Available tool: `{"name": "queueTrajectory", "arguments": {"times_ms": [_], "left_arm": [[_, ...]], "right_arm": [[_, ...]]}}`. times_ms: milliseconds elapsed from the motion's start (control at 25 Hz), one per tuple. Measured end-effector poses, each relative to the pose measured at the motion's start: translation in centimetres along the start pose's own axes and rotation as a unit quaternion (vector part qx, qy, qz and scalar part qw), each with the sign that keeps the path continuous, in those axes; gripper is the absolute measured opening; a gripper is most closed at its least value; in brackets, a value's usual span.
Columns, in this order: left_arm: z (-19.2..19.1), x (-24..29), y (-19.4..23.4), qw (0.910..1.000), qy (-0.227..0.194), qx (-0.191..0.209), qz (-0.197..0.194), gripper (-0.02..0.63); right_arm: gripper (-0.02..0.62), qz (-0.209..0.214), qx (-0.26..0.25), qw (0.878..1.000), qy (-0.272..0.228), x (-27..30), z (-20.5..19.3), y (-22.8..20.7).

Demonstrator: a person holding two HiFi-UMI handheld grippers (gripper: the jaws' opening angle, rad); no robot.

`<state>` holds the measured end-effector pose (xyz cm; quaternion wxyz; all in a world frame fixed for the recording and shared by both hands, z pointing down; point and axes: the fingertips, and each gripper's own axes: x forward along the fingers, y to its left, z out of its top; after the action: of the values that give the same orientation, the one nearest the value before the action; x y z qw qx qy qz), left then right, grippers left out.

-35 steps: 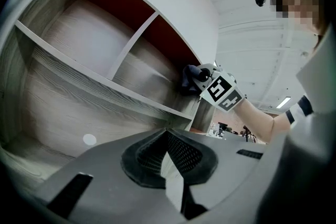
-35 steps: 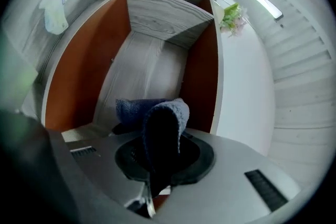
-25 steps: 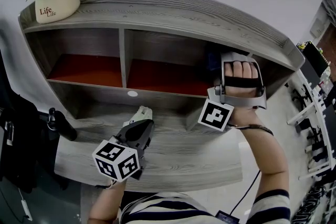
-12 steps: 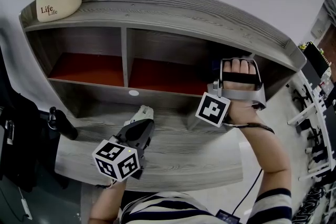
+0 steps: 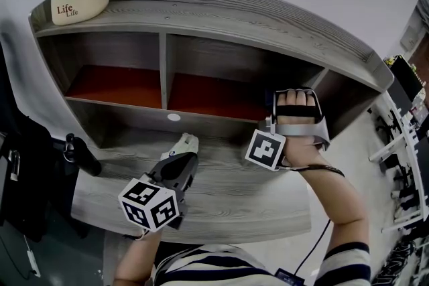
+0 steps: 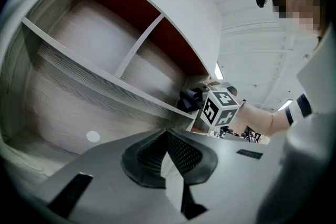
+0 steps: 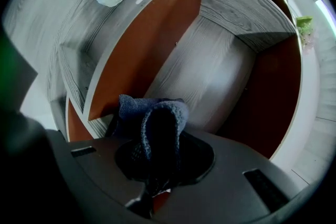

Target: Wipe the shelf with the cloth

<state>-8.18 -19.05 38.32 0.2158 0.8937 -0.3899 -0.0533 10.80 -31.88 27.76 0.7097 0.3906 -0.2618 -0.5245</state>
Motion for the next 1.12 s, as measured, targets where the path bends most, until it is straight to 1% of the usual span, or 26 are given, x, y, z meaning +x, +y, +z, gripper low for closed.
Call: {"name": "queueTrajectory", "arguments": {"times_ms": [160,320,440,480,560,600,720,800,880,960,1040,1120], "left_arm": [[-0.2,0.0,-0.1,1.0,0.003,0.001,-0.001,0.015],[-0.4,0.2,-0.4,1.0,0.006,0.002,-0.003,0.015],[-0.4,0.3,-0.6,0.9999,0.008,0.005,-0.004,0.015],[-0.4,0.3,-0.7,0.9999,0.008,0.005,-0.005,0.015],[-0.4,0.2,-0.8,0.9999,0.009,0.007,-0.004,0.015],[-0.4,0.1,-0.8,0.9999,0.009,0.008,-0.003,0.016],[-0.3,-0.1,-0.8,0.9999,0.01,0.01,0.0,0.015],[-0.3,-0.2,-0.8,0.9999,0.011,0.011,0.003,0.015],[-0.4,-0.4,-0.7,0.9998,0.012,0.012,0.005,0.015],[-0.3,-0.5,-0.5,0.9999,0.011,0.01,0.009,0.016],[-0.2,-0.6,-0.4,0.9999,0.007,0.007,0.013,0.017],[-0.2,-0.7,-0.5,0.9998,0.004,0.005,0.017,0.017]], "right_arm": [[0.044,0.016,0.008,1.0,-0.009,-0.5,0.7,1.2],[0.044,0.023,0.038,0.999,-0.015,-1.0,1.0,1.8],[0.044,0.034,0.084,0.996,-0.024,-1.3,1.5,2.2],[0.044,0.036,0.109,0.993,-0.032,-1.4,1.8,2.3],[0.044,0.043,0.168,0.983,-0.053,-1.6,2.7,2.4],[0.044,0.046,0.186,0.98,-0.056,-1.7,2.8,2.4],[0.044,0.059,0.208,0.975,-0.049,-2.0,2.3,2.6],[0.044,0.08,0.223,0.971,-0.045,-2.3,2.0,3.1],[0.044,0.1,0.245,0.963,-0.045,-2.7,2.0,3.5],[0.044,0.115,0.277,0.953,-0.05,-3.1,2.0,3.7],[0.044,0.12,0.321,0.937,-0.06,-3.4,1.9,3.7],[0.044,0.112,0.376,0.917,-0.075,-3.7,1.7,3.4]]}}
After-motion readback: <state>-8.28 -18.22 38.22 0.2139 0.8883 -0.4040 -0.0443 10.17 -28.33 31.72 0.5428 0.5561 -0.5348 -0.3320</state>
